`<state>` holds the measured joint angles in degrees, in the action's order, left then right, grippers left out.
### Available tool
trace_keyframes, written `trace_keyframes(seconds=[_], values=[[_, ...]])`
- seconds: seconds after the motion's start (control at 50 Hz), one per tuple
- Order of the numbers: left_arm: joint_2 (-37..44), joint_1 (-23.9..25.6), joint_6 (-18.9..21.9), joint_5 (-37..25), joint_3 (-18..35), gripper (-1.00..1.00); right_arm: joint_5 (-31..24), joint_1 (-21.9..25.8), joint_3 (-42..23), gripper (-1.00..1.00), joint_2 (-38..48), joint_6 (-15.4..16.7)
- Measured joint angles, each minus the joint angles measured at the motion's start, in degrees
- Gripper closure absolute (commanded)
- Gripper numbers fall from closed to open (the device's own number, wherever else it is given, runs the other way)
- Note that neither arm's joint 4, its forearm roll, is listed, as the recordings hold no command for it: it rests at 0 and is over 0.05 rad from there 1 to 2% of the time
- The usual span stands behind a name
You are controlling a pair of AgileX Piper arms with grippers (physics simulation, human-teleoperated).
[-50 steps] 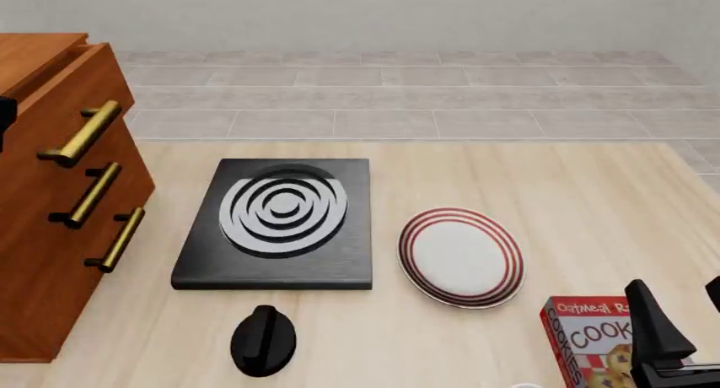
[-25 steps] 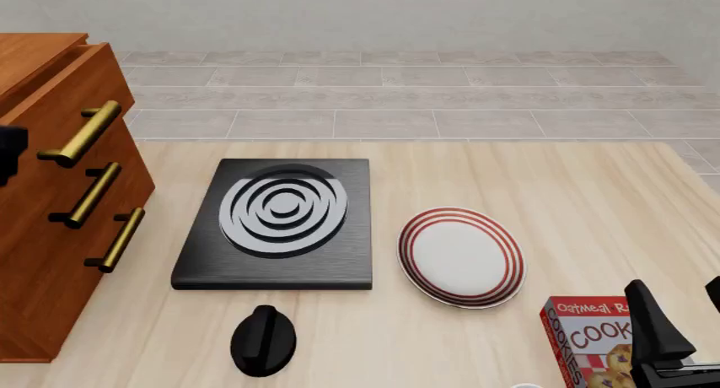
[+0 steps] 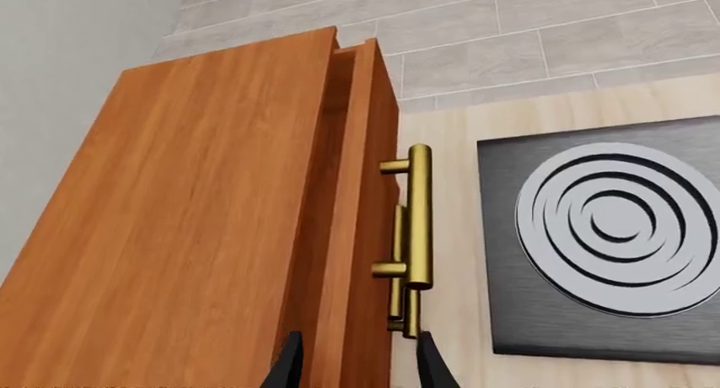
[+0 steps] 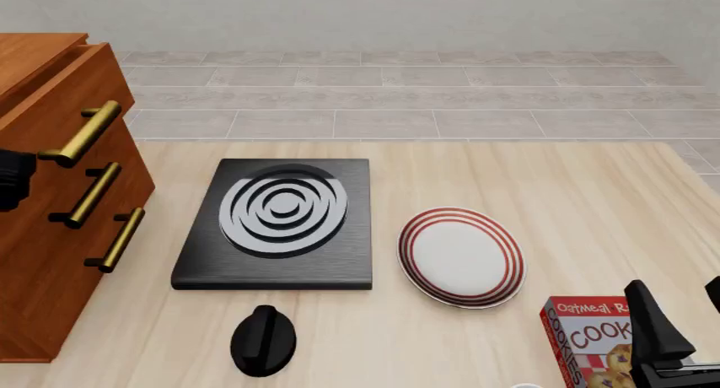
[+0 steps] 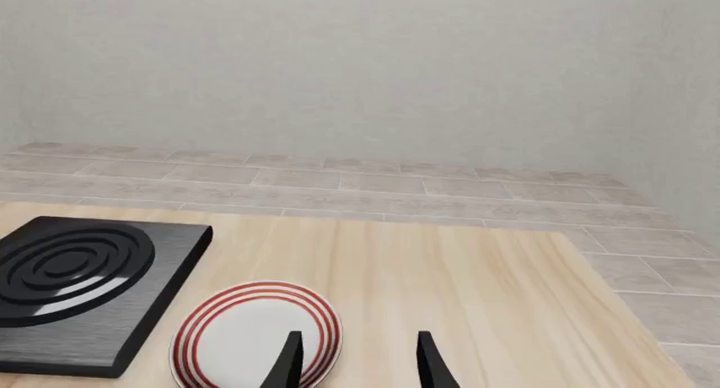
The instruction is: Pick the akita bowl in the top layer of the wooden cabinet and place it on the plate.
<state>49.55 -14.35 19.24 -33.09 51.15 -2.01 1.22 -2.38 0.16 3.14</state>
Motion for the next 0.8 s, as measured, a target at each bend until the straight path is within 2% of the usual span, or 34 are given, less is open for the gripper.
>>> trace_keyframes(seconds=[0.52,0.8], values=[[-0.59,-0.51,0.35,2.73,-2.55,-1.00,-0.01,0.06,0.07,-1.00,-0.02,0.08],[-0.31,0.46,-2.71,2.33,-2.14,-1.00,-0.02,0.04,0.07,-1.00,-0.02,0.22]])
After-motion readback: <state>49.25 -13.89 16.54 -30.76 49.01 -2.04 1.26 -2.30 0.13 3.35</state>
